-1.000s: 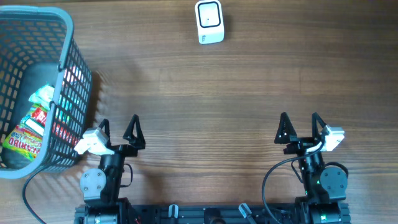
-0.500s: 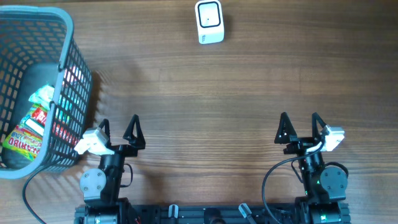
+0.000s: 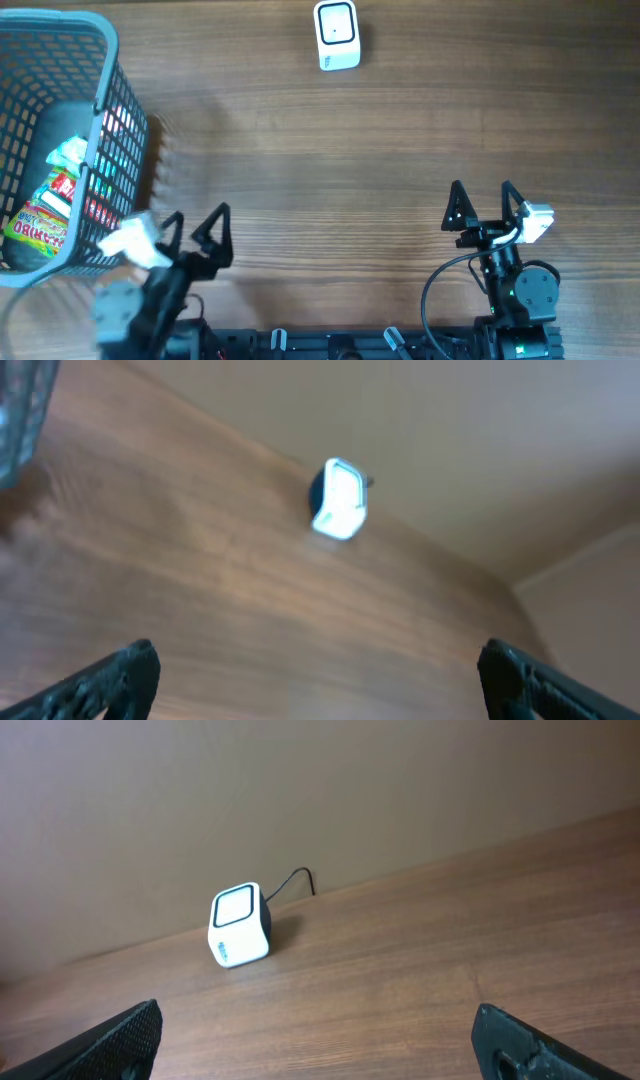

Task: Scan the item barcode
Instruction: 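Reach the left gripper into the basket and grasp the green-white box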

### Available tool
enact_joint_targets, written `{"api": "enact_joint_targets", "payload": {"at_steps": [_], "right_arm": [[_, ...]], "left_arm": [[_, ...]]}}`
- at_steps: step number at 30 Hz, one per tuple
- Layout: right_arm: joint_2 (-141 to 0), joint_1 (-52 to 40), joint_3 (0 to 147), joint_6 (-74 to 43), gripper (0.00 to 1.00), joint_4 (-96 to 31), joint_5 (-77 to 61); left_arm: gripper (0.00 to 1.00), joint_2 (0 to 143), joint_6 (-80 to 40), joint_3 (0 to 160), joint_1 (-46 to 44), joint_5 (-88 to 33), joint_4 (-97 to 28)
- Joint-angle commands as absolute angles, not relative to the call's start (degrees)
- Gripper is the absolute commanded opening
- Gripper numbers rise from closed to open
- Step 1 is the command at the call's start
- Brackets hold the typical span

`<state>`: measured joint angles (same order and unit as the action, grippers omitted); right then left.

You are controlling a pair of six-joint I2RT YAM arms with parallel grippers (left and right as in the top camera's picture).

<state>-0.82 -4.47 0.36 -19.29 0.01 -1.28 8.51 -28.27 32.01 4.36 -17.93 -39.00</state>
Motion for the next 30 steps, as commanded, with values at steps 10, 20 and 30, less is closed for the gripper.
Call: {"api": "enact_joint_targets", "payload": {"at_steps": [10,20,30], "right_arm": [[-0.97,-4.23,0.32,-19.64,1.00,0.19,-1.58],[-0.97,-4.23,0.32,-19.64,1.00,0.19,-1.58],[-0.97,-4.23,0.32,-19.64,1.00,0.19,-1.58]], "left_arm": [[1.00,73.19,-19.84,113.54,4.99,2.02,-76.27],[0.88,89.41,-25.61,113.47,26.46,13.37,-80.03],[0.93,94.17,-26.22,96.92,35.16,13.10,-77.30]]}}
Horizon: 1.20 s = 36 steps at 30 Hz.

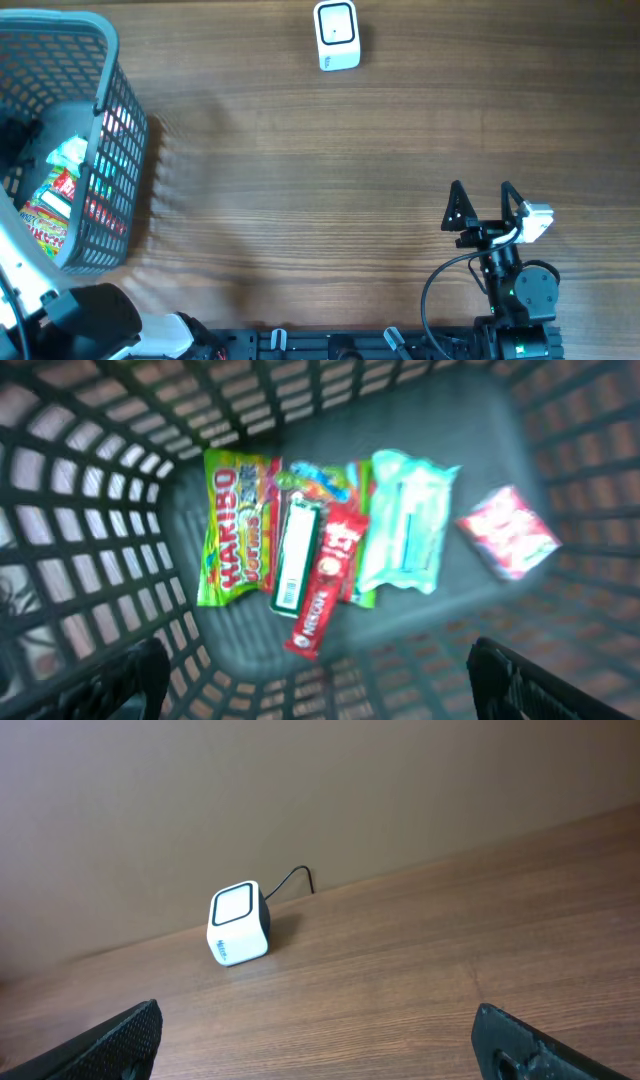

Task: Scan the item barcode
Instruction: 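Reach the left gripper into the basket and grasp the green-white box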

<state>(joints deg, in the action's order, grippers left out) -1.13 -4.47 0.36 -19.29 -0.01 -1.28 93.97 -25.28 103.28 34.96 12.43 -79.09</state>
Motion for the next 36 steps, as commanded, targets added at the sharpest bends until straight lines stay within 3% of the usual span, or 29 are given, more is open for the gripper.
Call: {"api": "enact_joint_targets", "payload": {"at_steps": [1,20,21,23,27,31,36], "right_arm": [[-0.97,-4.23,0.32,-19.66,1.00,0.19,-1.58],[-0.97,-4.23,0.32,-19.64,1.00,0.19,-1.58],[-0.99,-4.23,0.32,-19.64,1.00,0.19,-1.58],[-1.02,-4.23,0.32,-19.66,1.00,0.19,-1.58],[-1.02,-4.23,0.32,-19.64,1.00,0.19,-1.58],[-1.02,-4.23,0.32,-19.66,1.00,0.19,-1.58],[-1.02,-4.23,0.32,-19.66,1.00,0.19,-1.58]], "left_arm": [[0.93,94.17,-26.24,94.28,35.16,13.10,-75.94],[0.98,94.19,-27.46,64.62,42.94,7.64,-50.30],[0.94,94.24,-27.46,64.14,42.94,6.81,-49.32],[0.68,94.17,-27.49,64.07,42.94,4.78,-48.53],[0.45,93.49,-27.46,64.64,42.92,4.71,-48.51],[0.13,89.69,-27.49,66.52,42.92,4.71,-49.34],[0.04,81.93,-27.46,69.84,42.87,3.97,-50.15]]}}
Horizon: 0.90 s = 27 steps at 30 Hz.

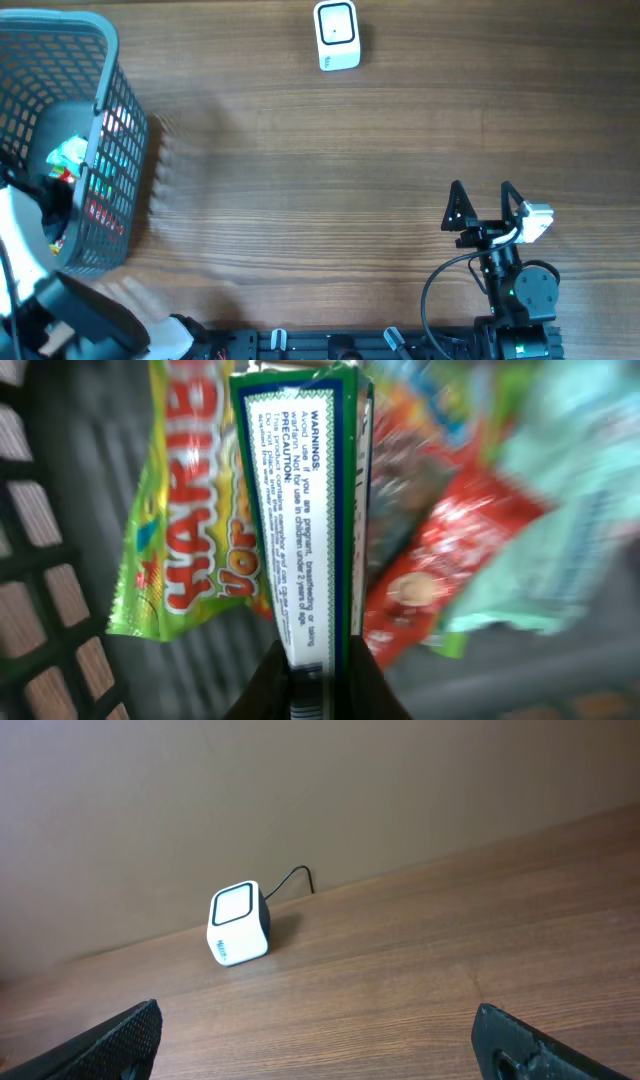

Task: Scan the item barcode
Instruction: 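Reach the left gripper into the basket and grasp the green-white box, then lift the box out and place it on the table center with left gripper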

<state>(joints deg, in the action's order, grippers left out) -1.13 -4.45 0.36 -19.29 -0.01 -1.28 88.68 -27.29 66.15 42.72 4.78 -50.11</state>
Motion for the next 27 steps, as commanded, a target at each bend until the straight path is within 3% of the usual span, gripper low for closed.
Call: {"api": "enact_joint_targets", "payload": {"at_steps": [1,7,11,17,21,27], "right_arm": [[-1.02,-4.23,0.32,-19.66,1.00,0.19,-1.58],[-1.02,-4.23,0.32,-19.64,1.00,0.19,-1.58],[-1.02,-4.23,0.32,-19.66,1.00,0.19,-1.58],[-1.02,-4.23,0.32,-19.64,1.00,0.19,-1.58],[-1.02,-4.23,0.32,-19.64,1.00,0.19,-1.58],[-1.02,-4.23,0.32,-19.66,1.00,0.19,-1.58]], "left_arm": [[0.04,79.99,-27.46,70.59,42.87,2.37,-50.19],[0.04,68.73,-27.24,75.85,41.28,-11.16,-50.19],[0.04,61.71,-27.00,79.57,32.14,-11.05,-50.63],[0.04,60.99,-27.53,79.83,7.14,-7.70,-59.20],[0.04,68.03,-29.56,78.67,-8.51,-5.72,-64.62],[0.04,85.71,-33.71,76.73,-26.85,-1.45,-61.21]]}}
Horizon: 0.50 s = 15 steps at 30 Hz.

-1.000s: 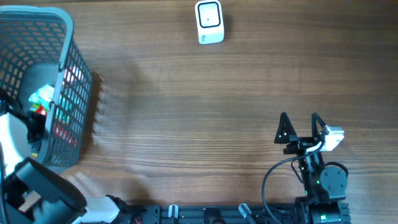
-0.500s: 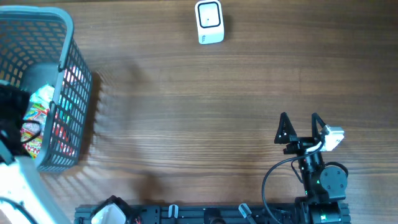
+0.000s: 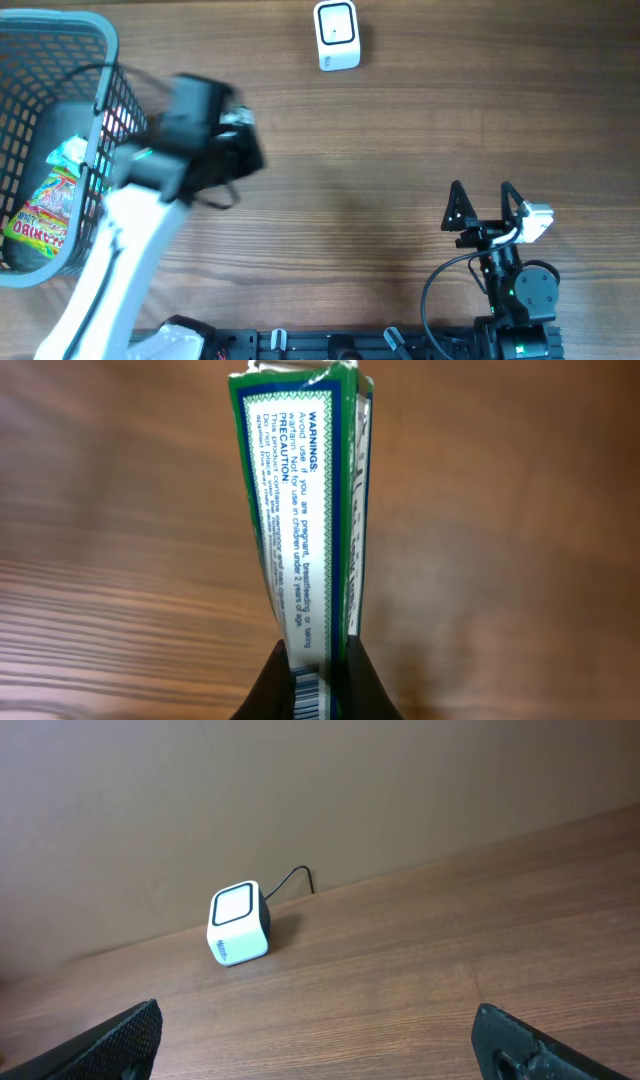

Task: Scan the item barcode
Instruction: 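Lift the box out and place it on the table center with left gripper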

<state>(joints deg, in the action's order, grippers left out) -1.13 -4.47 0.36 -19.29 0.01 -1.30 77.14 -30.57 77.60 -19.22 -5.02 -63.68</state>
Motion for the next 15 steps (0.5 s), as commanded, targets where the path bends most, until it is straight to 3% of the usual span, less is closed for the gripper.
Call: {"api": "enact_joint_targets", "payload": {"at_steps": [1,6,13,14,15], "right_arm": [[-1.02,-4.23,0.32,-19.64,1.00,0.19,-1.58],[-1.02,-4.23,0.32,-19.66,1.00,0.19,-1.58],[-1.02,-4.23,0.32,-19.66,1.00,0.19,-1.58],[-1.02,-4.23,0.32,-19.64,1.00,0.19,-1.58],[-1.02,-4.23,0.32,-19.64,1.00,0.19,-1.58]], "left_arm": [[0.04,88.40,-34.17,76.73,-28.58,-1.43,-59.79],[0.04,101.91,-35.48,76.73,-35.09,-1.43,-49.36],[0.06,111.90,-35.44,76.73,-36.84,-1.39,-41.10],[0.17,112.31,-35.42,76.73,-36.80,-1.39,-40.69],[0.50,112.31,-35.42,76.73,-36.80,-1.41,-40.66]]}}
